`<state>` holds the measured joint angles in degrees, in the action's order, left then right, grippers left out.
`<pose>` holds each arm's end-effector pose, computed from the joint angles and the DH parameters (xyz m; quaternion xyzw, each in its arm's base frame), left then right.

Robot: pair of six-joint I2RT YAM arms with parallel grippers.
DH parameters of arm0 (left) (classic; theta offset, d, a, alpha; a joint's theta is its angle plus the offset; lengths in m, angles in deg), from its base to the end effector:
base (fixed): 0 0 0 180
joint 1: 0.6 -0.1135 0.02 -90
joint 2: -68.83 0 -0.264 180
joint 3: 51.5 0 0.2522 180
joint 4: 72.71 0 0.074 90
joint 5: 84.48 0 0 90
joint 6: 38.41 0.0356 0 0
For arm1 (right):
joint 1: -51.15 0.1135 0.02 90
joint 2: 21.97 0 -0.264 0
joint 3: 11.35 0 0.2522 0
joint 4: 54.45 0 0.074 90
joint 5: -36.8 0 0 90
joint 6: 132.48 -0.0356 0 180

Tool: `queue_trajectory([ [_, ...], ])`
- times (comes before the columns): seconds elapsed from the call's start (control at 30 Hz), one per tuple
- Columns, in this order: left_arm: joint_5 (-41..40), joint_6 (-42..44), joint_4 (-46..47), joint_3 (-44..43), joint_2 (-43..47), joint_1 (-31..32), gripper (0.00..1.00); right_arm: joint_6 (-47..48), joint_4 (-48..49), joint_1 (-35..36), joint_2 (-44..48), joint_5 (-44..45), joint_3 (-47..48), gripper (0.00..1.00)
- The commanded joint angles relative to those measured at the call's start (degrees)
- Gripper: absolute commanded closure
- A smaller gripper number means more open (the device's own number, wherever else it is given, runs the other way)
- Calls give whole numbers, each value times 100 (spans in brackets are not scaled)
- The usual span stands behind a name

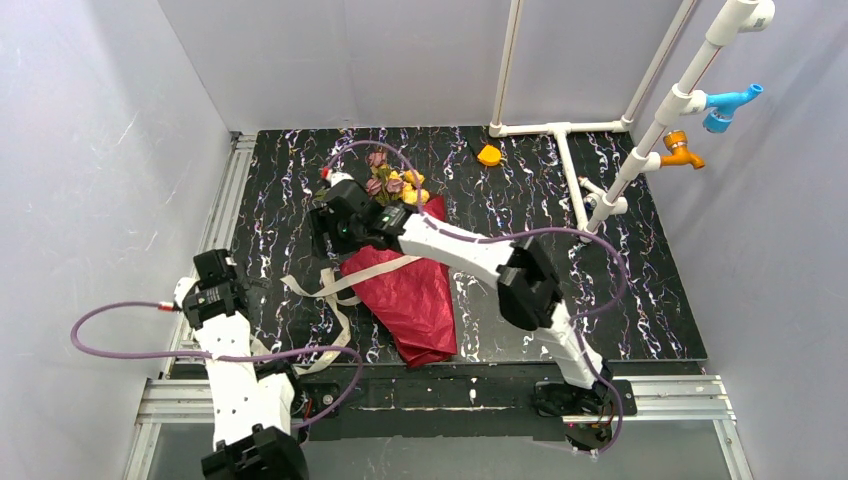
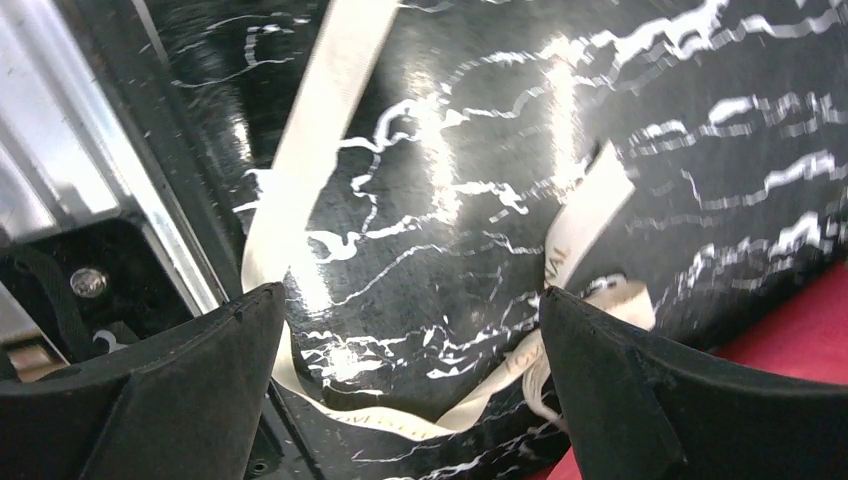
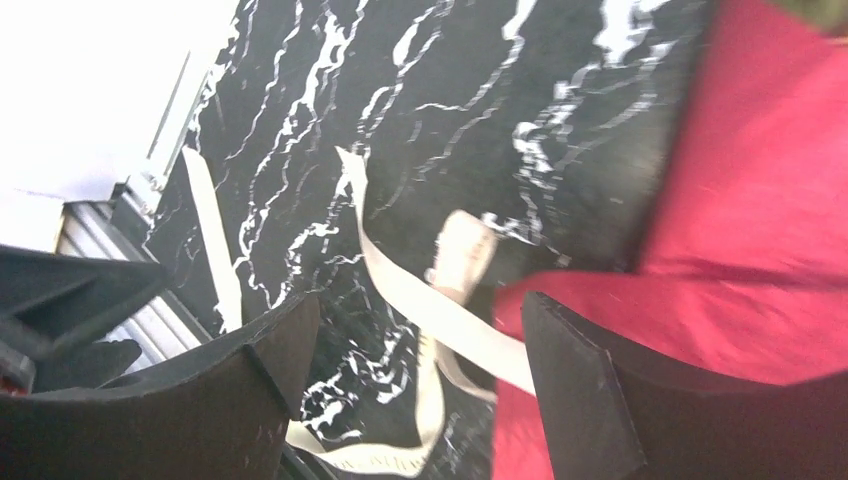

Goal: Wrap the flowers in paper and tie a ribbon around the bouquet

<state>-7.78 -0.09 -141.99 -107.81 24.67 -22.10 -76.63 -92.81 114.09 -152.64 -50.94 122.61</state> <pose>0.1237 0.0575 0.2592 -0.5942 0.7454 0.0341 0.3002 0.2440 0.4745 0.2653 -0.2117 0.8615 0.3340 0.3184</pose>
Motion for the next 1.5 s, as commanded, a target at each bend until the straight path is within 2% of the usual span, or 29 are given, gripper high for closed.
queue_trajectory([
  [0.0, 108, -494, -374, 227, -70, -812, 2, 289, -755, -10, 830, 1047, -673, 18],
  [0.07, 75, -566, -373, 272, -144, -1117, 2, 199, -750, -10, 1033, 1009, -1122, 21],
  [0.17, -19, -750, -277, 454, -274, -1532, 2, 95, -253, -10, 1280, 498, -1902, 24],
  [0.23, 157, -843, -28, 727, -372, -1752, 3, 59, -111, -10, 1271, 284, -2112, 26],
  [0.4, 18, -892, 397, 1042, -797, -2020, 12, 140, -296, -7, 1051, -3, -2008, 27],
  [0.57, -397, -693, 922, 1213, -1003, -2052, 18, 246, -403, -29, 1053, 72, -2006, 27],
  [0.67, -235, -568, 1367, 1413, -1358, -2052, 25, 235, -405, -68, 1037, 37, -2042, 27],
  [0.87, 102, -471, 2174, 1698, -1798, -2052, 33, 190, -435, -196, 973, -70, -2056, 28],
  [1.07, 640, -396, 2926, 1889, -2178, -2052, 55, 177, -404, -378, 899, -162, -2051, 28],
  [1.3, 1140, -114, 3320, 1959, -2221, -2025, 100, 125, -384, -573, 727, -418, -1981, 30],
  [1.47, 1188, -15, 2884, 1924, -1900, -2008, 100, 78, -342, -614, 786, -482, -1991, 30],
])
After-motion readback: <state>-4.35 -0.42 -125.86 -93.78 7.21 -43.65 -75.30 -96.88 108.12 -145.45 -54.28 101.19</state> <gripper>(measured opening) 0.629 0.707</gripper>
